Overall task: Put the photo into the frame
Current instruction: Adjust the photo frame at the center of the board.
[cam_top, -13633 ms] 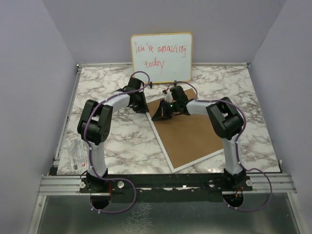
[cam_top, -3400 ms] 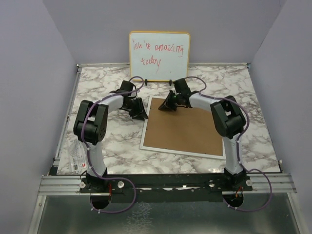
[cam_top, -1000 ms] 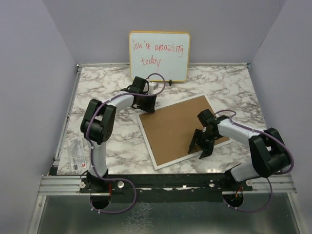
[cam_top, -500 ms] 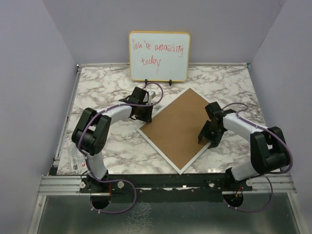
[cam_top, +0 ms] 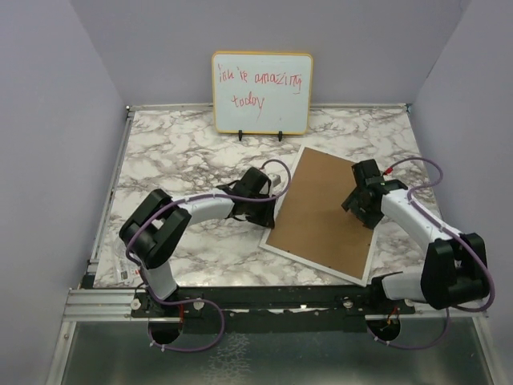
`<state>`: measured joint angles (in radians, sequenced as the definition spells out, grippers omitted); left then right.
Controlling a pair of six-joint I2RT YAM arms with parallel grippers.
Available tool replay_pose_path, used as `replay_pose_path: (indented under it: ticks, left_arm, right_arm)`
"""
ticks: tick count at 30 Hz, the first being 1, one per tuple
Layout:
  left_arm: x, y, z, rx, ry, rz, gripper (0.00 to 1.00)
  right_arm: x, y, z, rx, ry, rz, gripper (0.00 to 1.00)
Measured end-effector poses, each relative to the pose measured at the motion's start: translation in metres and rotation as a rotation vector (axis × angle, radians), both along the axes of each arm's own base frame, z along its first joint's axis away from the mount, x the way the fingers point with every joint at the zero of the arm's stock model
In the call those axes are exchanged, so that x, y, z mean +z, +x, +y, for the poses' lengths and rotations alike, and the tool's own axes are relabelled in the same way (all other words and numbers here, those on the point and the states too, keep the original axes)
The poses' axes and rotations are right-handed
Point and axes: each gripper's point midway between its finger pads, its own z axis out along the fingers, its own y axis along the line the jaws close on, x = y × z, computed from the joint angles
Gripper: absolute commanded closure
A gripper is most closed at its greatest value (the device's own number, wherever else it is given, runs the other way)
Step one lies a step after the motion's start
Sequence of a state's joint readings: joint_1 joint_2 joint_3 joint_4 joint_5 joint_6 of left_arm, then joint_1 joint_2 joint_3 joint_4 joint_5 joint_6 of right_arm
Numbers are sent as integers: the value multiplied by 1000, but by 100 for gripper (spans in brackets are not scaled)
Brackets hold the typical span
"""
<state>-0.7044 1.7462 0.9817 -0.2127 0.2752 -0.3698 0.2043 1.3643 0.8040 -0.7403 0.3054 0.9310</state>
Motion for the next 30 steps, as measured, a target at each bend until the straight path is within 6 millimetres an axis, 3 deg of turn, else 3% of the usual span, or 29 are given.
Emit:
replay_pose_path:
  ticks: [3, 6, 11, 16, 23, 30]
  left_arm:
    - [0, -22, -19, -31, -64, 49, 79]
    - [1, -31, -26, -5, -115, 81, 78]
    - [1, -31, -24, 60, -159, 115, 78]
    - [1, -30, -24, 78, -197, 158, 79]
    - [-2, -27, -22, 77, -194, 199, 84]
    - [-3, -25, -19, 77, -212, 240, 85]
  right_arm:
    - [23, 16, 6, 3, 27, -99, 39]
    - [37, 38, 36, 108, 170, -184, 52]
    - [45, 63, 131, 366, 513, -268, 64]
    - [53, 60, 200, 540, 750, -317, 84]
    - [39, 58, 239, 614, 879, -293, 93]
    - [14, 47, 251, 613, 898, -210, 95]
